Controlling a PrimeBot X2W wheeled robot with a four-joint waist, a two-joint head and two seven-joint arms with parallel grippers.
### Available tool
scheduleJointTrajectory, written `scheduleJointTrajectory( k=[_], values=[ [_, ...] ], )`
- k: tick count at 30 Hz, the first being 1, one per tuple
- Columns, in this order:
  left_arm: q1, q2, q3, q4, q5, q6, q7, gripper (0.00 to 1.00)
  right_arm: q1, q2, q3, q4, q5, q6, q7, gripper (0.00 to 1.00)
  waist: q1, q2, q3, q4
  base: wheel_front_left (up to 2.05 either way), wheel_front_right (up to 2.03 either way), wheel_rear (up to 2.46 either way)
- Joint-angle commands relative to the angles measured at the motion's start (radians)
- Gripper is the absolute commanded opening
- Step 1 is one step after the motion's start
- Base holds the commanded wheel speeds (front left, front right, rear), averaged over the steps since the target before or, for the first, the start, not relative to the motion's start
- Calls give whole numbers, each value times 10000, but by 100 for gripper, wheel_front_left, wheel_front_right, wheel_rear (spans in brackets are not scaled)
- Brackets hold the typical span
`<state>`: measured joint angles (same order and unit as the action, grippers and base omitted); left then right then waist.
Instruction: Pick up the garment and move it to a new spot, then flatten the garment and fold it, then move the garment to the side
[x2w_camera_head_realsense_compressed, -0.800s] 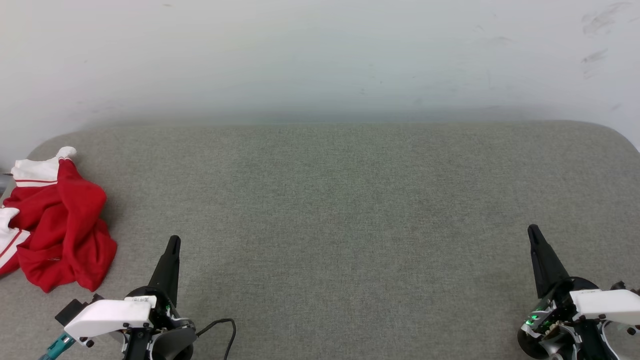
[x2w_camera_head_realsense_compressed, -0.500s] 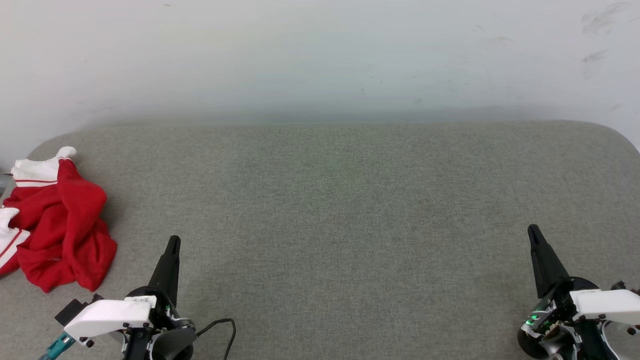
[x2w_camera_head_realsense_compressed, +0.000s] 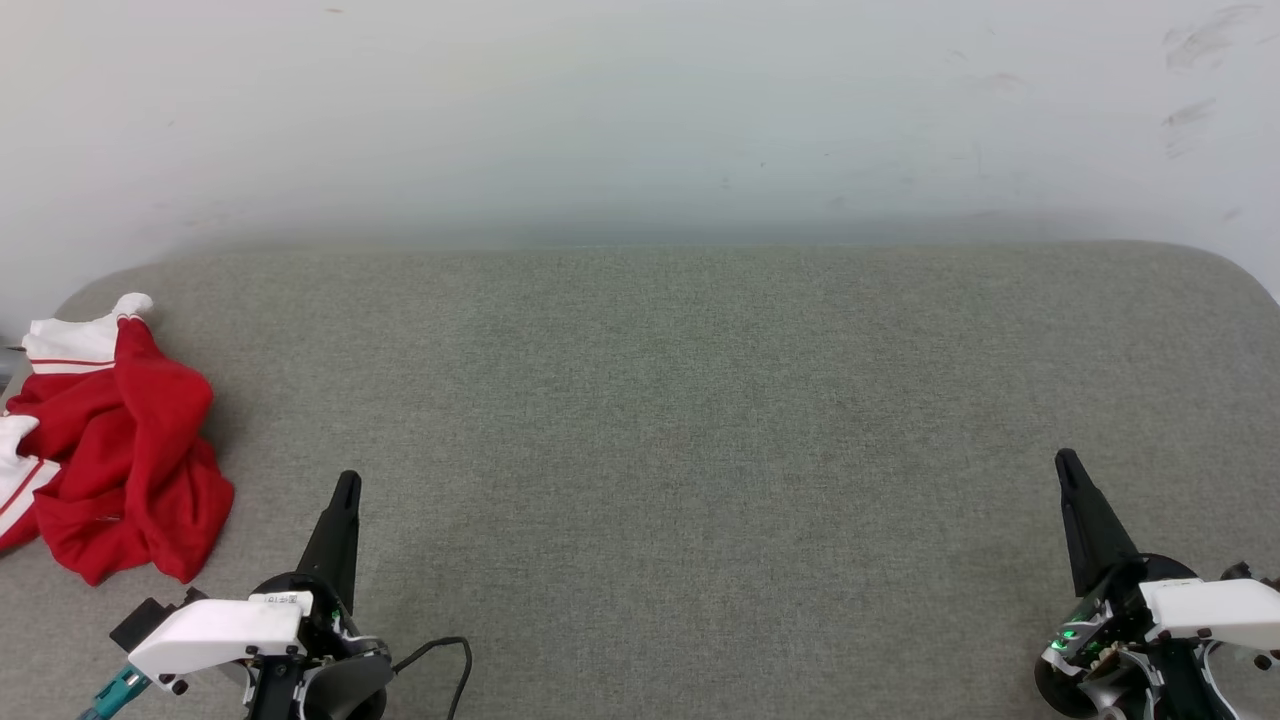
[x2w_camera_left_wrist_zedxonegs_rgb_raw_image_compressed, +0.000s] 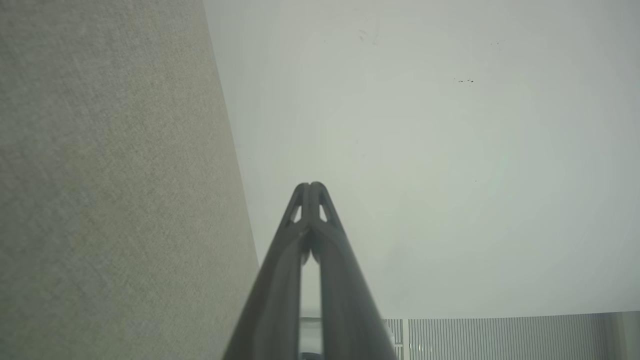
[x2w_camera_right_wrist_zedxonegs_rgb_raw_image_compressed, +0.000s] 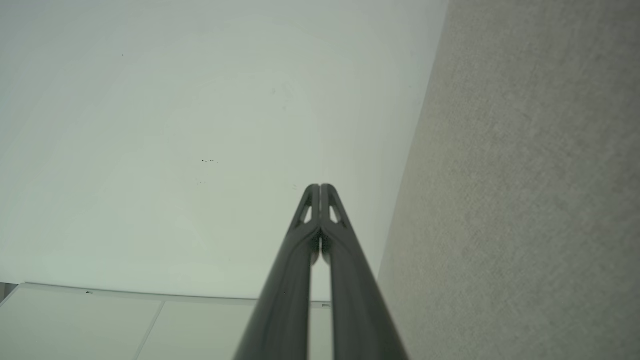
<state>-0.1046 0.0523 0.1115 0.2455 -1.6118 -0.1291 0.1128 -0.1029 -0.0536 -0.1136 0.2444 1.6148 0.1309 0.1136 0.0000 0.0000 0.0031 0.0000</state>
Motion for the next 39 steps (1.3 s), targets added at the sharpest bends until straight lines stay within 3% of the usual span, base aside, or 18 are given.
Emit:
scheduleJointTrajectory(
  k=[1,27,28,39],
  values=[
    [-80,-13,42,2,32,-29,27,0,-112,37,-11,9,-74,-3,11,0,0,0,0,0,0,0,0],
    [-80,-17,47,2,39,-29,31,0,-113,39,-16,10,-47,-3,16,0,0,0,0,0,0,0,0],
    [10,-4,-6,29,-2,2,-2,100,17,6,-2,30,-43,0,-2,100,0,0,0,0,0,0,0],
    [278,-28,-20,-103,600,4,-450,100,336,17,27,21,-851,0,-448,100,0,0,12,3,0,0,0]
  ],
)
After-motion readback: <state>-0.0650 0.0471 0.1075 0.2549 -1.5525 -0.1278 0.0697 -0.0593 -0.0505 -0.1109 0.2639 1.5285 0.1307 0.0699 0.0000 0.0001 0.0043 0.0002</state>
